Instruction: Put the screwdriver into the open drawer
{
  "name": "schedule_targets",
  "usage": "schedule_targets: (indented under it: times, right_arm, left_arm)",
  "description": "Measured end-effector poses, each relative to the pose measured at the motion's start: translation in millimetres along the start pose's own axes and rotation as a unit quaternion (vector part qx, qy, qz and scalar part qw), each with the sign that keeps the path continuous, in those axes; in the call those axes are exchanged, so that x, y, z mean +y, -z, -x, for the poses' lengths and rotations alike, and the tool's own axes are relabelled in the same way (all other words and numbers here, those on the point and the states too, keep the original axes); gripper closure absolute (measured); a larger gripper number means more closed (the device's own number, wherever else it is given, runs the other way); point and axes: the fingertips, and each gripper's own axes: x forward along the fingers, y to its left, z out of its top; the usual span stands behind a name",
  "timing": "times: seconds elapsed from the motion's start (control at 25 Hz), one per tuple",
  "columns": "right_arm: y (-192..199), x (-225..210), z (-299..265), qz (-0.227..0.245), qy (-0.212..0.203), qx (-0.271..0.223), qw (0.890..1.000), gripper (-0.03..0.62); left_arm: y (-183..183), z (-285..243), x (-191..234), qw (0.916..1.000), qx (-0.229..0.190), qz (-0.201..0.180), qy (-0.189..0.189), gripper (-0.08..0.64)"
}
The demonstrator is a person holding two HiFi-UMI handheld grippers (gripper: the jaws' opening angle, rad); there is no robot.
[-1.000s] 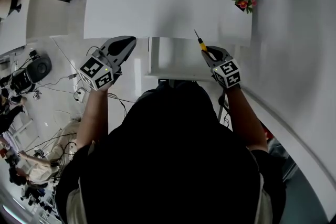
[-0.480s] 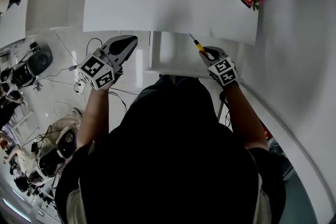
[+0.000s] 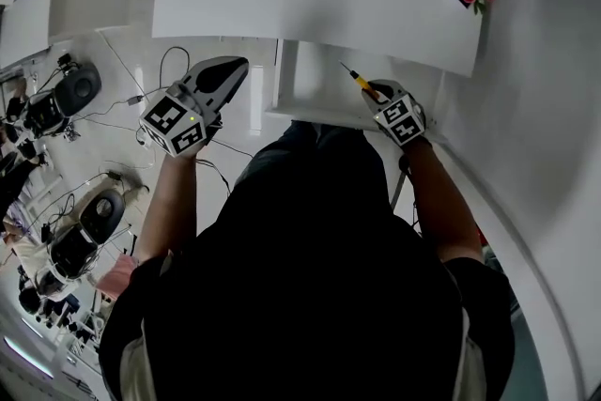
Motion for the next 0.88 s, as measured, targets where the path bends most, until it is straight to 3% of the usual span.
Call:
schedule_targets:
  times: [0.56, 0.88]
  right_arm:
    - [43, -4, -48, -0.016, -0.021, 0.049, 0.998, 0.514]
    - [67, -17, -68, -0.006, -0.005, 0.074, 0.997, 0.514]
  left_arm:
    - [24, 3, 11, 0.9995, 0.021, 0.019, -0.014, 0.545]
    - [38, 3, 14, 0.9988, 0.035, 0.028, -0.016, 0.545]
